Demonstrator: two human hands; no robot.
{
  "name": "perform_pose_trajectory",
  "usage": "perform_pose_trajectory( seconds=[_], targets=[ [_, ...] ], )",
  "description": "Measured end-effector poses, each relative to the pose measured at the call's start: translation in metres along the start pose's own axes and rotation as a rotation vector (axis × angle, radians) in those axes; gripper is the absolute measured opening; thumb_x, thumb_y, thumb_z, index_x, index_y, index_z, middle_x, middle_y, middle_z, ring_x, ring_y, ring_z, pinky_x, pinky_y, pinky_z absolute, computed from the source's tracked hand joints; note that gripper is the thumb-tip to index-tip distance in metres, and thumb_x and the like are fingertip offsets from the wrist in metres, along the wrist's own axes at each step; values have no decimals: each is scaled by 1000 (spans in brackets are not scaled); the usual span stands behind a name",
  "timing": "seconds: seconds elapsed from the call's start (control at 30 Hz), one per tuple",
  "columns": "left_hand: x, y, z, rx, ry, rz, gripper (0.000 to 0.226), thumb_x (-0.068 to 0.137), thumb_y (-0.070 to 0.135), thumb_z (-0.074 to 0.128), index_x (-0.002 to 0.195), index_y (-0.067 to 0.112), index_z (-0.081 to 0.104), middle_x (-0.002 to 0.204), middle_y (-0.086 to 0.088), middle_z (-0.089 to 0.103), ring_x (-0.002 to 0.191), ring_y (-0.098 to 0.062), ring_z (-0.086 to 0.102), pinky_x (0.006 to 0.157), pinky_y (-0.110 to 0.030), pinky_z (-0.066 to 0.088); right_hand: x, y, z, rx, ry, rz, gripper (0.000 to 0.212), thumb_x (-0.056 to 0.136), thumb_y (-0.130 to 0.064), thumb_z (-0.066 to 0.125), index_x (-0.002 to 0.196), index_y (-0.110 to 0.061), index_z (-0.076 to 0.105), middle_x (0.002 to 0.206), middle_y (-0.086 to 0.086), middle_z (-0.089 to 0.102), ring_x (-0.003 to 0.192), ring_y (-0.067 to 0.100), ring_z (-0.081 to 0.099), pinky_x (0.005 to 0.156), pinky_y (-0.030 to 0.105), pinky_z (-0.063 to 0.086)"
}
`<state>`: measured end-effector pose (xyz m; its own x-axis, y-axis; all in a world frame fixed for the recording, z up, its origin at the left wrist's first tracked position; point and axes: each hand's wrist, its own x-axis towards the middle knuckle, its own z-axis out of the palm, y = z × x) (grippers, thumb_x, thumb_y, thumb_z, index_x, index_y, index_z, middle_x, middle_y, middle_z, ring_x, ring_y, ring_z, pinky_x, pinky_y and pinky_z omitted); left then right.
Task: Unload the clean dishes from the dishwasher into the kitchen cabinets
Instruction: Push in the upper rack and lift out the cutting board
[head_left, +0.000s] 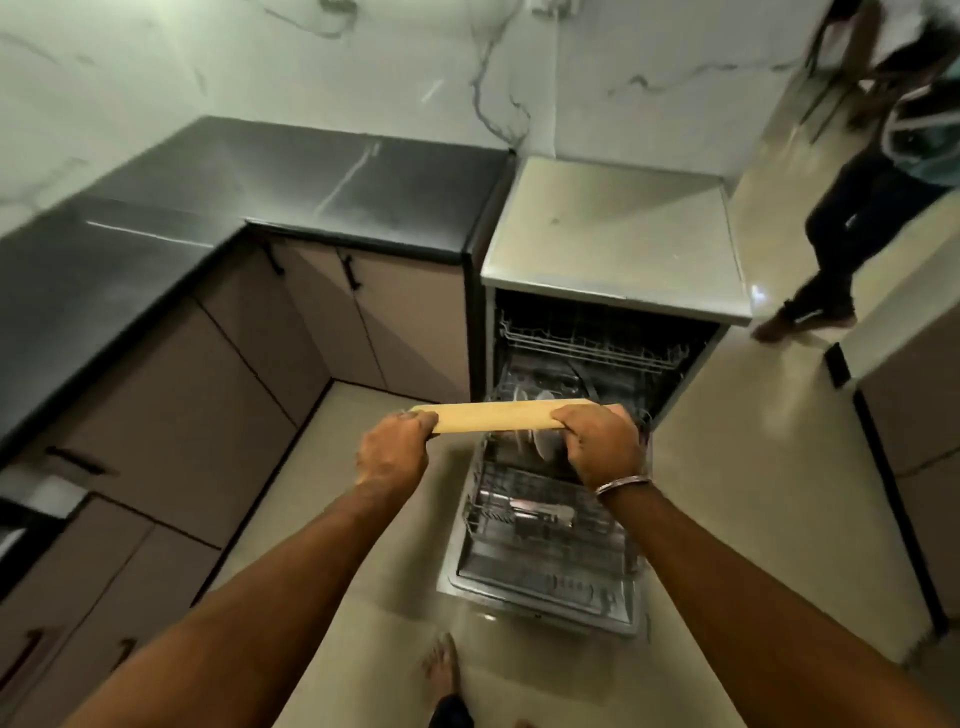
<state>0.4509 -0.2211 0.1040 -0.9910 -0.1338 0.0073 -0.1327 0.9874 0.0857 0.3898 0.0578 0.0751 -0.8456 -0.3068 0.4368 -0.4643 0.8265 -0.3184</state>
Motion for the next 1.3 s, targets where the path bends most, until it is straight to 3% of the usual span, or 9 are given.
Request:
perform_pose_trajectory(
  seconds=[0.1,0.2,0.33,0.53,0.77,0.9,1.03,1.3],
  targets=[
    [-11,-41,-33,32,117,-67,29,103,25,52,128,36,63,117,7,69,108,-20,64,71,-34,51,31,-40,5,28,19,-65,26,79,-28,59,97,-25,78,97,-5,77,91,23,71,81,34,44],
    [-24,-84,-67,46,235,-118,26,98,21,62,120,32,71,110,4,74,103,-21,69,69,-36,56,66,-86,11,58,61,-172,24,78,-23,63,95,-26,78,96,-7,77,88,21,72,77,31,46],
    [-39,-148,-108,80,356,-189,21,89,22,75,109,30,75,101,6,76,95,-20,72,67,-36,59,119,-156,25,112,66,-291,28,72,-14,84,95,-27,78,96,-9,77,89,19,72,74,31,44],
    [-47,-247,-166,159,461,-295,30,78,13,77,102,31,75,93,8,75,87,-21,71,58,-32,55,191,-267,46,202,44,-421,30,78,-15,81,103,-31,76,102,-10,76,91,18,70,78,31,47],
    [-59,-355,-238,266,535,-486,27,81,12,73,99,31,70,91,9,72,86,-21,69,56,-31,48,271,-410,57,331,193,-607,36,68,-7,87,97,-27,79,96,-9,77,85,17,72,76,33,52],
    [-65,-405,-275,323,583,-574,33,84,11,70,109,33,71,93,5,72,82,-23,68,56,-33,50,310,-476,57,403,260,-730,25,75,-14,85,96,-25,78,94,-8,77,83,20,72,74,32,48],
    [-62,-444,-313,373,638,-608,31,93,20,65,121,34,67,100,1,72,84,-24,68,62,-33,51,352,-531,61,463,289,-788,19,80,-21,82,98,-26,78,95,-8,77,83,21,73,72,35,50],
    [-35,-504,-379,479,763,-648,22,89,17,74,107,30,73,89,2,74,73,-22,67,57,-29,48,440,-614,68,554,384,-860,21,80,-20,81,100,-23,79,94,-5,78,84,23,73,74,38,54]
  ],
)
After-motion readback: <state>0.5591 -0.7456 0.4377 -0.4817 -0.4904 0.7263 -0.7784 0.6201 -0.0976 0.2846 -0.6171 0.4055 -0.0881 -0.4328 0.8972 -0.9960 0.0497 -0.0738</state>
